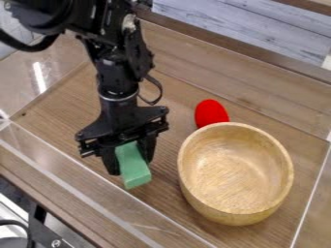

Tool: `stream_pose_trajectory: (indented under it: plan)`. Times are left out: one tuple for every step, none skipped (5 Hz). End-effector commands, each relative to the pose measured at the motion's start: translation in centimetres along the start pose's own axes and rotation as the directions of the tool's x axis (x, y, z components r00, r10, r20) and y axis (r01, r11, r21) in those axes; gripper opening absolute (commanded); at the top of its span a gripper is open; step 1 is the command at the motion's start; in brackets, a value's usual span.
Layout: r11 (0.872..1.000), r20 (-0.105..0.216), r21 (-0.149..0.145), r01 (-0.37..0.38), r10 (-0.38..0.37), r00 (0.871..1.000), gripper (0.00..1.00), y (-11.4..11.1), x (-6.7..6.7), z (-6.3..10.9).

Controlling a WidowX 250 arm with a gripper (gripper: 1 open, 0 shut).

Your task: Remove the green block from the brown bowl and put it on the table

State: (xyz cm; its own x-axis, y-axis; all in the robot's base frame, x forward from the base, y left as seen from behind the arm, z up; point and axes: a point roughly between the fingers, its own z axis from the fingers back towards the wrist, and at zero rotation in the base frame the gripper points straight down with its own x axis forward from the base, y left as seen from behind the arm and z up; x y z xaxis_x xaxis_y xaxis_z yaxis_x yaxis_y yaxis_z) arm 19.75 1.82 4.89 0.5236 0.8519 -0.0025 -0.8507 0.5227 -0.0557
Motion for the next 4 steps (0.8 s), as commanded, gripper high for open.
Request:
stream_pose_trajectory:
  plan:
    - [0.999, 0.025, -0.026, -0.033, 0.034, 0.999, 0.0, 0.3, 0.3, 1.0]
    - [1.0, 0.026, -0.025, 0.008, -0.008, 1.0, 0.0, 0.4, 0.6, 0.4]
    - [0.999, 0.029, -0.023, 0.049, -0.048, 0.998, 0.0, 0.6, 1.0, -0.2]
    - [0.996, 0.03, -0.021, 0.085, -0.084, 0.996, 0.0, 0.8, 1.4, -0.8]
